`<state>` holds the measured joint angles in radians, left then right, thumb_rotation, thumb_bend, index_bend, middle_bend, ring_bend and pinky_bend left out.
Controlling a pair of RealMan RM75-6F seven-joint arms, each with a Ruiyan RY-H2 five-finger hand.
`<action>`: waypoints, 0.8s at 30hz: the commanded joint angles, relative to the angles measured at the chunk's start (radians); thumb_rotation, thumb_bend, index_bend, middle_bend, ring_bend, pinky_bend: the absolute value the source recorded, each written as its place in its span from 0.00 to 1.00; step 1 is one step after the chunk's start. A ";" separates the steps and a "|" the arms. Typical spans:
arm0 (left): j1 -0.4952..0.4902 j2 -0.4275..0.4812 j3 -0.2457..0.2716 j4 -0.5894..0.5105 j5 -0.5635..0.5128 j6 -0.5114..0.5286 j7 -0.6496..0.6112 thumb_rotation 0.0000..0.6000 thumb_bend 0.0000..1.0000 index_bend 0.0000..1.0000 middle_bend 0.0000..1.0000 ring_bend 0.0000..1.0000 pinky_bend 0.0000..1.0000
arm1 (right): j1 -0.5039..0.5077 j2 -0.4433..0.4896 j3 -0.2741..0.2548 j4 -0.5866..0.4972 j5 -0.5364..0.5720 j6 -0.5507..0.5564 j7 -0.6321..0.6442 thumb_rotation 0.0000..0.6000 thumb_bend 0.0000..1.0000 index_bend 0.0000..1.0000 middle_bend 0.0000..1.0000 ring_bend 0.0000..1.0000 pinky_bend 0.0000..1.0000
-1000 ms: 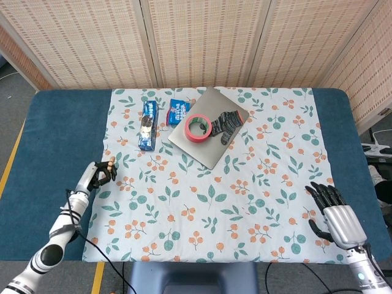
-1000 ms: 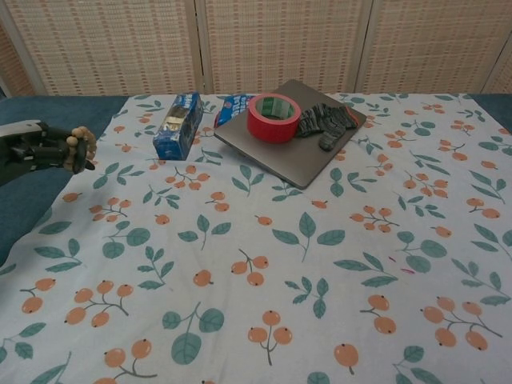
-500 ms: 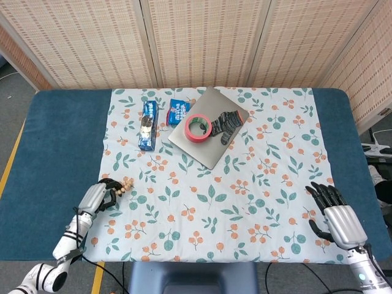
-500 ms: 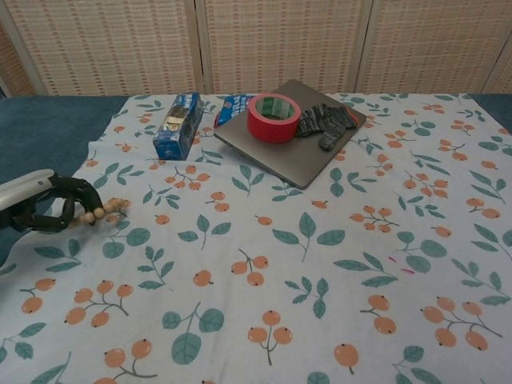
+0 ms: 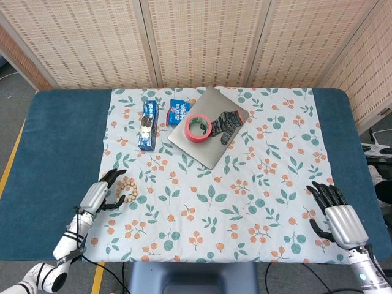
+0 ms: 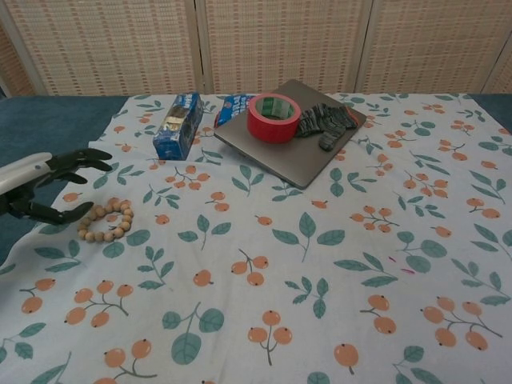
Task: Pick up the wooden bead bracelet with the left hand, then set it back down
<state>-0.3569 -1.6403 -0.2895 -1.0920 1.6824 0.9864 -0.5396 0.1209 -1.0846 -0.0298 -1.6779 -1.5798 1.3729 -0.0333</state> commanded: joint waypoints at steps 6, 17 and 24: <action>0.103 0.149 0.078 -0.096 0.099 0.361 0.313 1.00 0.43 0.09 0.10 0.01 0.11 | -0.016 -0.019 0.006 0.008 -0.021 0.048 -0.048 1.00 0.31 0.00 0.00 0.00 0.00; 0.290 0.225 0.242 -0.163 0.071 0.534 0.504 1.00 0.43 0.06 0.04 0.00 0.10 | -0.013 -0.041 -0.004 0.005 -0.036 0.035 -0.073 1.00 0.31 0.00 0.00 0.00 0.00; 0.271 0.264 0.257 -0.213 0.026 0.491 0.513 1.00 0.43 0.04 0.03 0.00 0.10 | -0.017 -0.042 -0.006 0.003 -0.039 0.041 -0.084 1.00 0.31 0.00 0.00 0.00 0.00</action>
<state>-0.0830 -1.3798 -0.0354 -1.3011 1.7129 1.4805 -0.0289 0.1041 -1.1270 -0.0357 -1.6746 -1.6187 1.4135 -0.1176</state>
